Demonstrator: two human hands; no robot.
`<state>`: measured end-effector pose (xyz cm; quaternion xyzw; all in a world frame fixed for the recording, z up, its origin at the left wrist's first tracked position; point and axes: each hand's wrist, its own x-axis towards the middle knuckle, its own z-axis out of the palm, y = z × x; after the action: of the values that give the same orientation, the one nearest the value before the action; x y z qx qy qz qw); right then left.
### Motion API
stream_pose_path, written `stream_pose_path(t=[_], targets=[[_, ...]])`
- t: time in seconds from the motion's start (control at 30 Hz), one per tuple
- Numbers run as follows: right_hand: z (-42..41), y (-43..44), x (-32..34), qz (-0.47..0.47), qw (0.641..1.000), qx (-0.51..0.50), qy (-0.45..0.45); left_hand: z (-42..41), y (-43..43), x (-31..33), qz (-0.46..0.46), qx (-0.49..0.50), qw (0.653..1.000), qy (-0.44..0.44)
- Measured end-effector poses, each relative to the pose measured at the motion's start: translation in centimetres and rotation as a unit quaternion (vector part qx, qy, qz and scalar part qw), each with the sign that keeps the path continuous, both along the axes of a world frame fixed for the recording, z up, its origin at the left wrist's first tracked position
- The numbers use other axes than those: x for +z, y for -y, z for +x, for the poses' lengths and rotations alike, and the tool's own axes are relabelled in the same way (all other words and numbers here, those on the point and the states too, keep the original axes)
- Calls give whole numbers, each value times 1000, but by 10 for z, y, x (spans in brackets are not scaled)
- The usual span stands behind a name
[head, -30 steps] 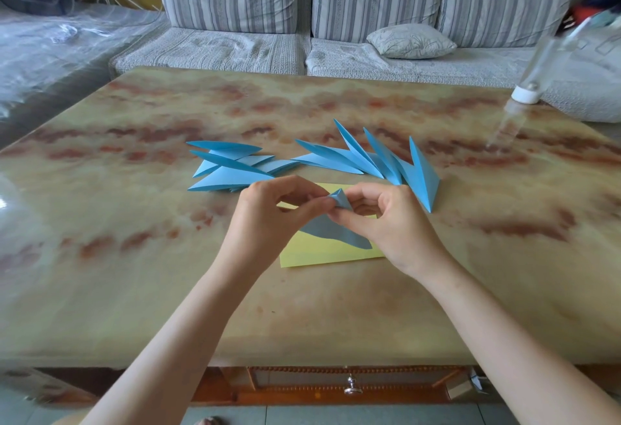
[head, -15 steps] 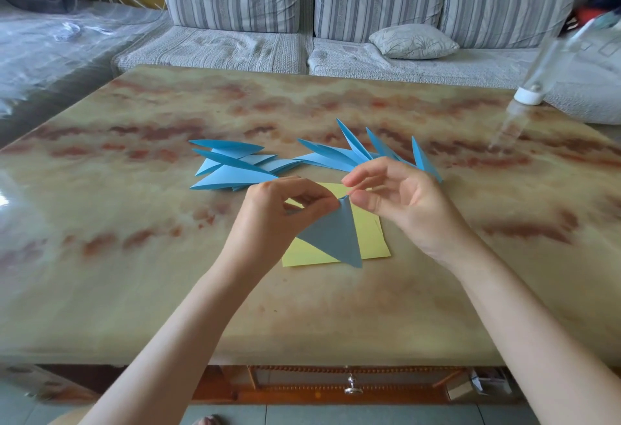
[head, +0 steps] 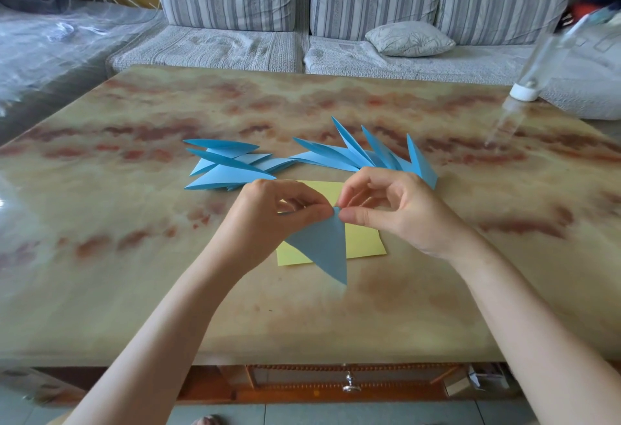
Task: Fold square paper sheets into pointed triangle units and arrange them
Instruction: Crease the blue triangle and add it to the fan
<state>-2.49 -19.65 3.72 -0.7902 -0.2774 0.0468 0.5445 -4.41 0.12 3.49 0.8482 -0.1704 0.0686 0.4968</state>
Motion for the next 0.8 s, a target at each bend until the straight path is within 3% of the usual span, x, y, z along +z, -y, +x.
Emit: stream_pose_path(t=[0.37,0.57,0.8], targets=[[6,-2,12,-47,997,13,-56,1,2,2,24,3,1000,9],[6,-8,10,71,994,-46,-68,4,3,2,-3,36,999,21],[2,-11,6,117,981,-85,-131,2,1,2,-22,55,998,21]])
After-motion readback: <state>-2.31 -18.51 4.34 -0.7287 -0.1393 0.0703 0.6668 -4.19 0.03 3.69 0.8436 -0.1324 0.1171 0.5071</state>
